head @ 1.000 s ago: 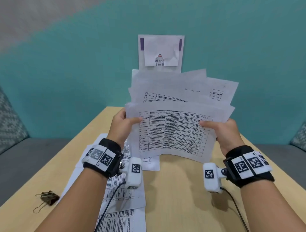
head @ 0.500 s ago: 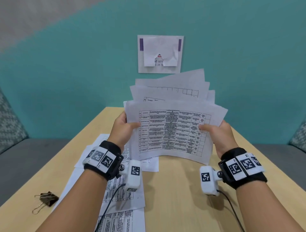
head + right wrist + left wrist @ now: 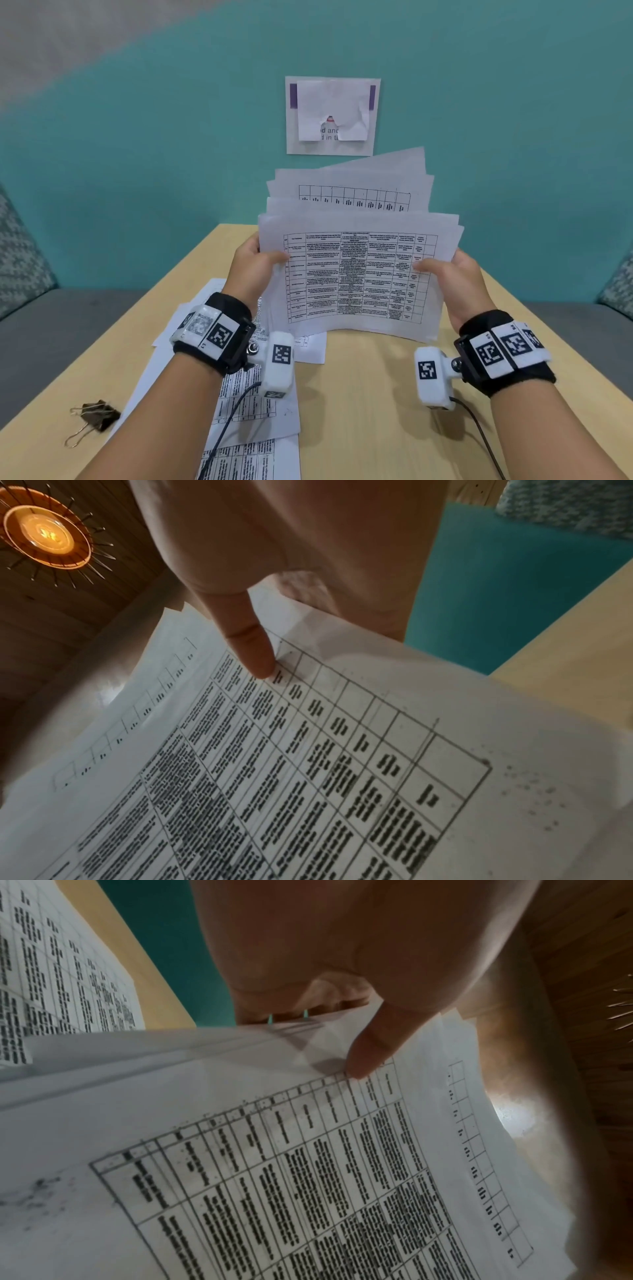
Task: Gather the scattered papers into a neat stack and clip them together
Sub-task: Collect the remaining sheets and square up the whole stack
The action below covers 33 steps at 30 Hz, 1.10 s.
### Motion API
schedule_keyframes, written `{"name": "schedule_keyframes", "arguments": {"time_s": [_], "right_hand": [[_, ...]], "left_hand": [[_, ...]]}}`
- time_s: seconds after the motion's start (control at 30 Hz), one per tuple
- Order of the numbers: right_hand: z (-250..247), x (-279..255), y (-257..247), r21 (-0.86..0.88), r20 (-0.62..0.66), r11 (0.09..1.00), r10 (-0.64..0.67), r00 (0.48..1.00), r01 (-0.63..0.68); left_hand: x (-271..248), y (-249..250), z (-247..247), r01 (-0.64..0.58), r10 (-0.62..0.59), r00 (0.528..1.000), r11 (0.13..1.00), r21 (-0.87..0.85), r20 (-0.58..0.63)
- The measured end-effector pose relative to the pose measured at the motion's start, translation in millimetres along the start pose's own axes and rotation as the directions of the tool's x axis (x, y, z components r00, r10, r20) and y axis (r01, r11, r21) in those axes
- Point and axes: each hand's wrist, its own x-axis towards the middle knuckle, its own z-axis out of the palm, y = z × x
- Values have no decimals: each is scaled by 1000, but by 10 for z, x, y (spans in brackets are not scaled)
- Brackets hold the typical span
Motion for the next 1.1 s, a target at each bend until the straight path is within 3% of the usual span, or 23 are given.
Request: {"name": "schedule_keyframes", "arguments": {"time_s": [0.53, 0.73, 0.97, 1.1], "right_hand": [[-9, -21, -153, 50, -24, 998, -21, 999, 22], [21, -28, -56, 26, -19, 998, 49, 999, -49], [3, -23, -96, 86, -21, 996, 5, 1000, -3], [2, -21, -57, 71, -12, 997, 9, 1000, -8]], "left_hand": [[7, 70, 60, -5, 6, 1000, 995, -97, 7], [1, 51, 64, -18, 22, 999, 995, -93, 42], [-9, 147, 33, -93, 100, 993, 990, -111, 62], [-30, 202, 7, -164, 167, 986, 980, -111, 15]]}}
